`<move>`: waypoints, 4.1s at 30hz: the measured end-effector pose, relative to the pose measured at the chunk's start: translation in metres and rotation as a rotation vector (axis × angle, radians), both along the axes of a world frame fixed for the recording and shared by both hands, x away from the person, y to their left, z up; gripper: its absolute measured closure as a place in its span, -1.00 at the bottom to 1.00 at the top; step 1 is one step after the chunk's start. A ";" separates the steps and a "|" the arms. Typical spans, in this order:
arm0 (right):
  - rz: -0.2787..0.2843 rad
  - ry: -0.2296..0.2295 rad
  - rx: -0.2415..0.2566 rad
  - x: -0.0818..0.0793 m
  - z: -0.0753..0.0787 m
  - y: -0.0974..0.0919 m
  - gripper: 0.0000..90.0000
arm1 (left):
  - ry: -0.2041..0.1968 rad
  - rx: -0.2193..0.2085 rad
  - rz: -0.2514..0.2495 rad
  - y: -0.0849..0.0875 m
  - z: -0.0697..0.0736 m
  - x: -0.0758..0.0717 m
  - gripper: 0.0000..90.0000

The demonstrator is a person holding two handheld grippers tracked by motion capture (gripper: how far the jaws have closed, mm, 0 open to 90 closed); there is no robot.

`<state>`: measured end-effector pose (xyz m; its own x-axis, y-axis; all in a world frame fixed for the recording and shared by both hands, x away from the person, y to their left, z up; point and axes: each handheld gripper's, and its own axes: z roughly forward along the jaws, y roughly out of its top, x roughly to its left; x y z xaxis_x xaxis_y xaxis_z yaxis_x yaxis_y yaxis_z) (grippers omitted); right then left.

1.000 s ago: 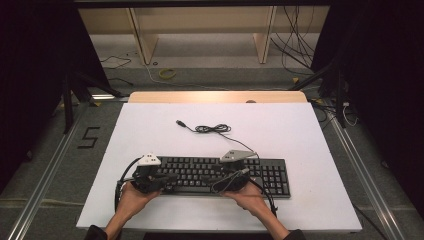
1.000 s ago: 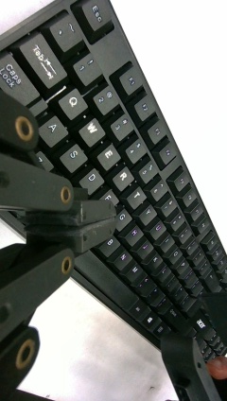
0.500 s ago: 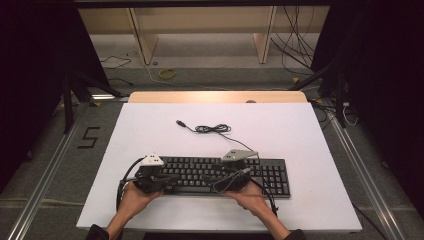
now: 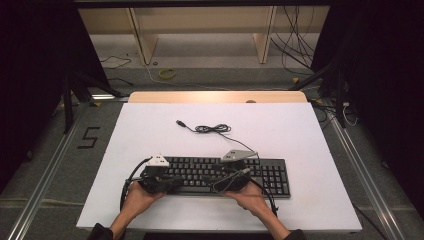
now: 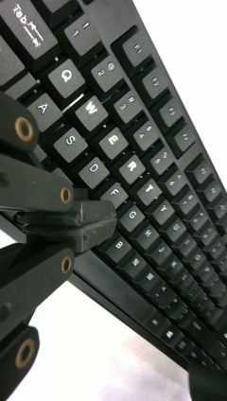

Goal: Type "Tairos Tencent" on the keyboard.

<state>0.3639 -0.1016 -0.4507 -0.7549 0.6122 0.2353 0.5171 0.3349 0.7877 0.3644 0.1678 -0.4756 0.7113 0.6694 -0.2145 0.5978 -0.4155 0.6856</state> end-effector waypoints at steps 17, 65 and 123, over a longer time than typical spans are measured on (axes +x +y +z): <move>-0.001 0.000 0.001 0.000 0.000 0.000 -0.12 | -0.008 0.011 -0.001 -0.001 -0.001 0.000 0.97; 0.015 0.000 0.004 -0.001 -0.002 0.003 -0.15 | -0.033 -0.092 0.163 0.027 0.015 0.025 -0.03; 0.028 -0.013 -0.029 -0.003 -0.009 0.011 0.04 | -0.016 -0.068 0.117 0.016 0.015 0.022 0.22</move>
<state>0.3606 -0.0905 -0.4595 -0.7745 0.5975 0.2079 0.4972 0.3716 0.7840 0.3866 0.1840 -0.4609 0.6328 0.7324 -0.2512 0.6279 -0.2955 0.7200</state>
